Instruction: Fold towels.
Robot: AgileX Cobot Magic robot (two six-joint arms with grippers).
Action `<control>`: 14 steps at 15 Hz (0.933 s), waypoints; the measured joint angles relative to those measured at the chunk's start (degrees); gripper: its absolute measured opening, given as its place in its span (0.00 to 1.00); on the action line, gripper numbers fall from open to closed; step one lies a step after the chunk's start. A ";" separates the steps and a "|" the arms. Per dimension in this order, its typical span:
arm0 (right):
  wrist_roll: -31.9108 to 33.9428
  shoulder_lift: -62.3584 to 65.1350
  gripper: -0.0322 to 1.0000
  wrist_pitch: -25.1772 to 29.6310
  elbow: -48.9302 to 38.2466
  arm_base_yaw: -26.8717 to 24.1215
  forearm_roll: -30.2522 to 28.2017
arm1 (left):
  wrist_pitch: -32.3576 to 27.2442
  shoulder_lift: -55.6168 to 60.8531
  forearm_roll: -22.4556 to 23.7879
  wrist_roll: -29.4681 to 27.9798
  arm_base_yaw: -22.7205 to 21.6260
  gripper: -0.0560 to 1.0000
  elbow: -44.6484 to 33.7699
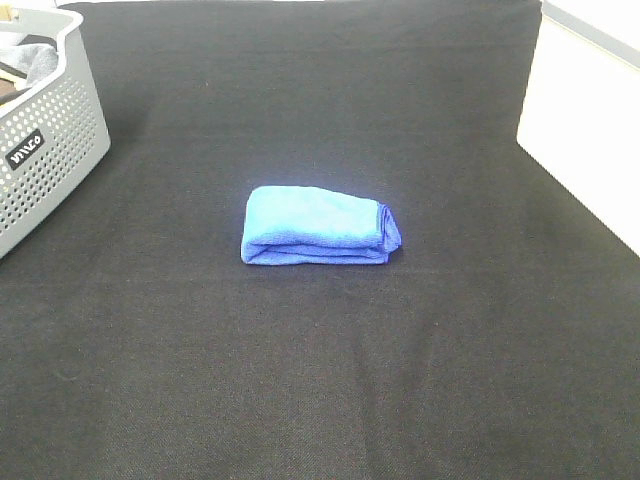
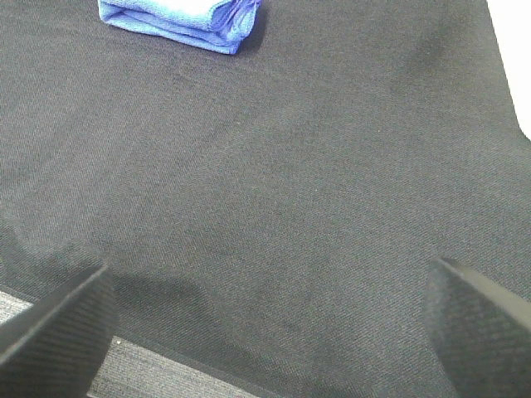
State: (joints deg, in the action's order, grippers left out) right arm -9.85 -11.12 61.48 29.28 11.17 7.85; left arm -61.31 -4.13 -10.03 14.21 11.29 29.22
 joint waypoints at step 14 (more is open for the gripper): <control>-0.06 0.00 0.94 0.00 0.00 -4.81 0.00 | 0.06 0.00 -0.06 0.00 -6.59 0.66 0.00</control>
State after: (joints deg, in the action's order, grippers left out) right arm -9.91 -11.12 61.48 29.28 6.36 7.85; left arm -61.25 -4.13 -10.08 14.21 4.70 29.22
